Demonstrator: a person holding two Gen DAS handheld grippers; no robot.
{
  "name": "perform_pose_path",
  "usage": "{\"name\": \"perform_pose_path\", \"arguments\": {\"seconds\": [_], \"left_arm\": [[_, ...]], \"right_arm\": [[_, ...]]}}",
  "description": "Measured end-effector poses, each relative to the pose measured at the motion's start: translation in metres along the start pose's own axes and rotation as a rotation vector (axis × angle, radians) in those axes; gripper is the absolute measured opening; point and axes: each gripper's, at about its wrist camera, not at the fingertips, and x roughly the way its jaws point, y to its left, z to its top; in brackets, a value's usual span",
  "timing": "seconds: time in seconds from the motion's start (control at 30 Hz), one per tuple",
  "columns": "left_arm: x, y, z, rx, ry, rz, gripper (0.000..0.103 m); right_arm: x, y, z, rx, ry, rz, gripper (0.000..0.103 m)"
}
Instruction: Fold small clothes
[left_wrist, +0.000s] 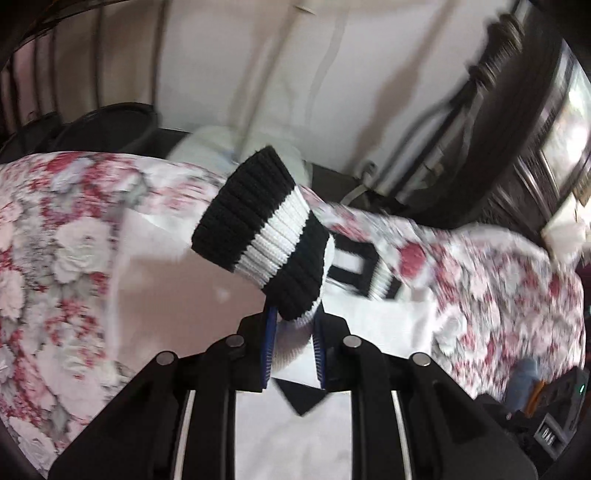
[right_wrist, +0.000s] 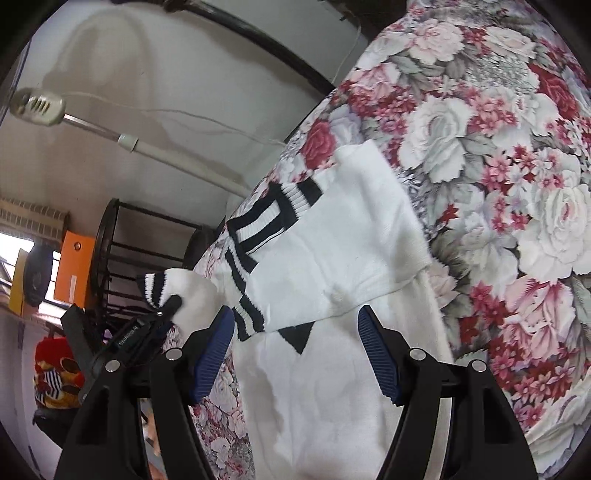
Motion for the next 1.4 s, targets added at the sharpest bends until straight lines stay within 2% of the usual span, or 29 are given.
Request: {"name": "perform_pose_path", "arguments": {"seconds": [0.13, 0.23, 0.3, 0.37, 0.4, 0.43, 0.47, 0.53, 0.67, 0.77, 0.83, 0.9, 0.93, 0.97, 1.0, 1.07, 1.13, 1.23, 1.3, 1.33, 1.4], "left_arm": [[0.041, -0.044, -0.029, 0.116, 0.082, 0.014, 0.017], [0.071, -0.061, -0.051, 0.182, 0.144, 0.044, 0.018], [0.088, -0.068, -0.066, 0.229, 0.191, 0.08, 0.025], [0.091, -0.07, -0.074, 0.246, 0.213, 0.078, 0.052], [0.087, -0.069, -0.076, 0.25, 0.211, 0.08, 0.061], [0.082, -0.068, -0.076, 0.254, 0.2, 0.083, 0.075], [0.074, -0.065, -0.076, 0.258, 0.182, 0.081, 0.08], [0.055, -0.057, -0.072, 0.269, 0.145, 0.066, 0.084], [0.034, -0.02, -0.061, 0.225, 0.117, 0.12, 0.09], [0.033, 0.019, -0.054, 0.16, 0.124, 0.22, 0.09], [0.038, 0.045, -0.05, 0.097, 0.144, 0.27, 0.09], [0.044, 0.065, -0.046, 0.027, 0.17, 0.284, 0.09], [0.044, 0.072, -0.046, 0.011, 0.175, 0.285, 0.09], [0.046, 0.077, -0.045, -0.001, 0.18, 0.289, 0.09], [0.049, 0.08, -0.045, -0.001, 0.186, 0.299, 0.09], [0.054, 0.085, -0.043, 0.01, 0.19, 0.338, 0.09], [0.055, 0.088, -0.037, 0.006, 0.171, 0.361, 0.09], [0.047, 0.095, -0.026, -0.036, 0.124, 0.338, 0.09], [0.042, 0.096, -0.018, -0.057, 0.08, 0.311, 0.09], [0.045, 0.094, -0.017, -0.054, 0.08, 0.316, 0.092], [0.069, 0.091, -0.024, -0.03, 0.144, 0.368, 0.095]], "right_arm": [[-0.001, -0.009, 0.007, 0.029, -0.011, 0.004, 0.07], [0.003, -0.016, 0.01, 0.056, -0.008, 0.005, 0.07], [0.007, -0.02, 0.012, 0.069, -0.001, 0.009, 0.07], [0.016, -0.022, 0.012, 0.078, 0.015, 0.018, 0.07], [0.021, -0.023, 0.012, 0.084, 0.026, 0.026, 0.07], [0.03, -0.025, 0.012, 0.097, 0.041, 0.04, 0.07], [0.036, -0.025, 0.011, 0.105, 0.048, 0.051, 0.07], [0.05, -0.025, 0.009, 0.117, 0.062, 0.071, 0.07], [0.073, -0.022, 0.002, 0.12, 0.067, 0.087, 0.071], [0.086, -0.021, -0.002, 0.096, 0.088, 0.081, 0.071], [0.09, -0.023, -0.004, 0.095, 0.082, 0.054, 0.067], [0.093, -0.028, -0.004, 0.083, 0.085, 0.034, 0.043], [0.096, -0.029, -0.004, 0.068, 0.089, 0.014, 0.037], [0.098, -0.031, -0.005, 0.057, 0.086, 0.003, 0.021], [0.098, -0.032, -0.005, 0.045, 0.081, -0.01, 0.013], [0.095, -0.028, -0.004, 0.008, 0.061, -0.023, 0.012], [0.084, -0.005, 0.005, -0.097, 0.015, -0.024, 0.011], [0.06, 0.028, 0.025, -0.223, -0.071, 0.019, 0.011], [0.05, 0.04, 0.038, -0.262, -0.1, 0.032, 0.011], [0.047, 0.041, 0.044, -0.274, -0.111, 0.028, 0.011], [0.048, 0.024, 0.053, -0.258, -0.11, -0.024, 0.011]]}}
